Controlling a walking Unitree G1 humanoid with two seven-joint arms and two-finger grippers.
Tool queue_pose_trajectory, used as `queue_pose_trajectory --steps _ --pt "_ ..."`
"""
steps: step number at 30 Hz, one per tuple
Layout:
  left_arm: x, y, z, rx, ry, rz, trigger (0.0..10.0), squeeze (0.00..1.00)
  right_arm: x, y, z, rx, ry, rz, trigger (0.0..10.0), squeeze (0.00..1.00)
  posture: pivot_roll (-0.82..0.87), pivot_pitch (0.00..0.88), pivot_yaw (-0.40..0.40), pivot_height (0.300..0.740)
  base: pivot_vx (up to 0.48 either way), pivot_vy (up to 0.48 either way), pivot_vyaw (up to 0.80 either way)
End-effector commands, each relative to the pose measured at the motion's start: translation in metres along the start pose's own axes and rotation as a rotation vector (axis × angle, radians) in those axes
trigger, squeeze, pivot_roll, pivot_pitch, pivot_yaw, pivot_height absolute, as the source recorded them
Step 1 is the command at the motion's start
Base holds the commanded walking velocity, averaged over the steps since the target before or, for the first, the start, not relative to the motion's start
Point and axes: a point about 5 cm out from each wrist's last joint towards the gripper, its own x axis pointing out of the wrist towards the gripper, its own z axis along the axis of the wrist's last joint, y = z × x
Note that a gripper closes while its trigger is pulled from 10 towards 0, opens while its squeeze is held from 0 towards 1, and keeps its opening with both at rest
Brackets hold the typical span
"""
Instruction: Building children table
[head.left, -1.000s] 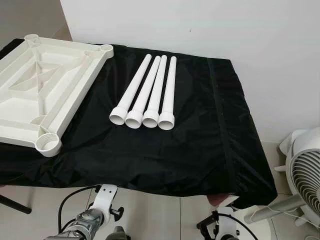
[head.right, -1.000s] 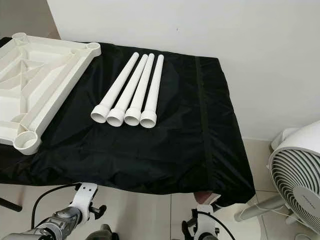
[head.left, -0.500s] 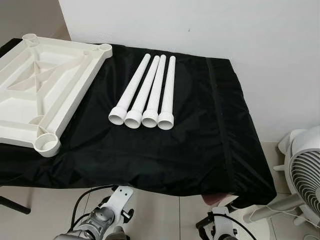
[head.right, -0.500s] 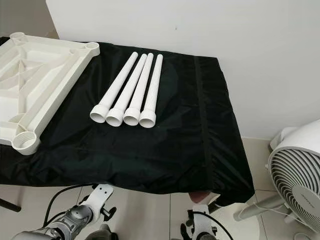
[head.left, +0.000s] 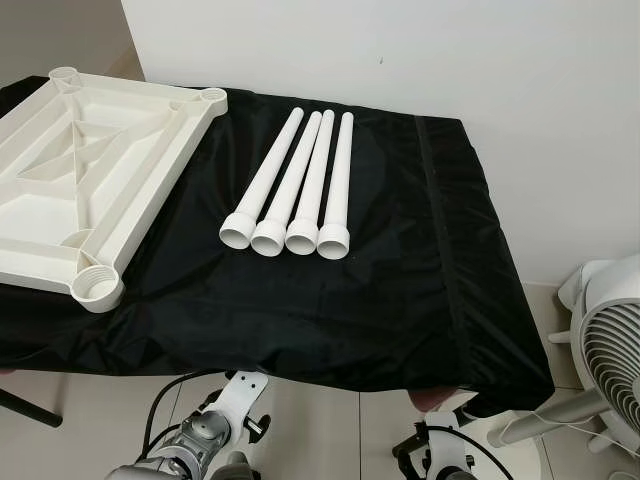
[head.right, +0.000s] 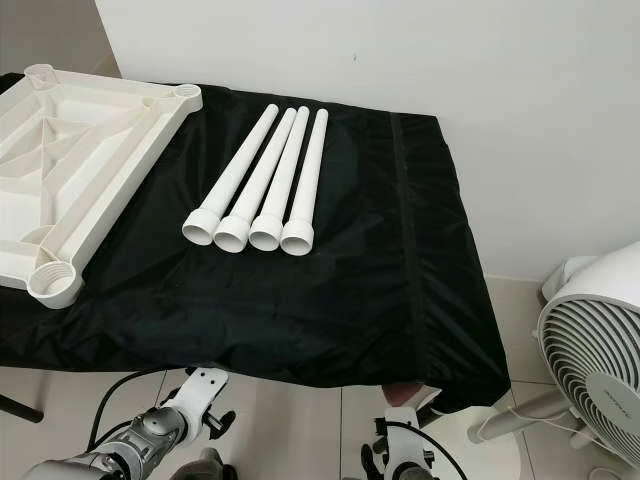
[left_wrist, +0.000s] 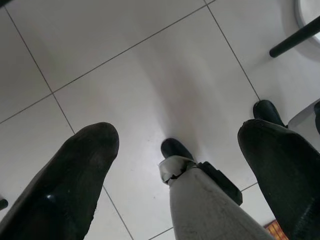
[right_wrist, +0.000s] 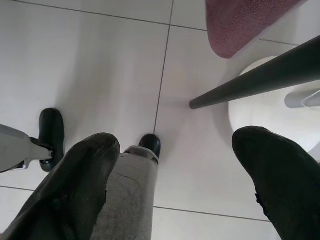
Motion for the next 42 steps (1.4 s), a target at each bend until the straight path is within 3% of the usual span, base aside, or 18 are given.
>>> queue_pose_trajectory --steps 1,5,21,42 --pt "0.000 0.002 0.002 -0.019 -0.015 0.033 10.0 0.00 -0.002 -0.003 -0.005 -0.006 0.018 -0.022 10.0 0.00 0.06 0.000 -0.036 0.740 0.000 0.000 0.00" --pt "0.000 0.002 0.000 -0.067 -0.020 0.049 10.0 0.00 -0.002 -0.004 -0.005 0.001 0.017 -0.039 10.0 0.00 0.06 0.000 -0.040 0.740 0.000 0.000 0.00" --pt "-0.002 0.005 -0.003 -0.085 -0.008 0.058 10.0 0.00 -0.002 0.004 -0.006 0.014 0.007 -0.020 10.0 0.00 0.05 0.000 -0.032 0.740 0.000 0.000 0.00" --pt "-0.002 0.004 -0.008 -0.092 0.008 0.061 10.0 0.00 -0.005 0.004 -0.015 -0.020 0.032 -0.007 10.0 0.00 0.05 0.000 -0.048 0.740 0.000 0.384 0.00"
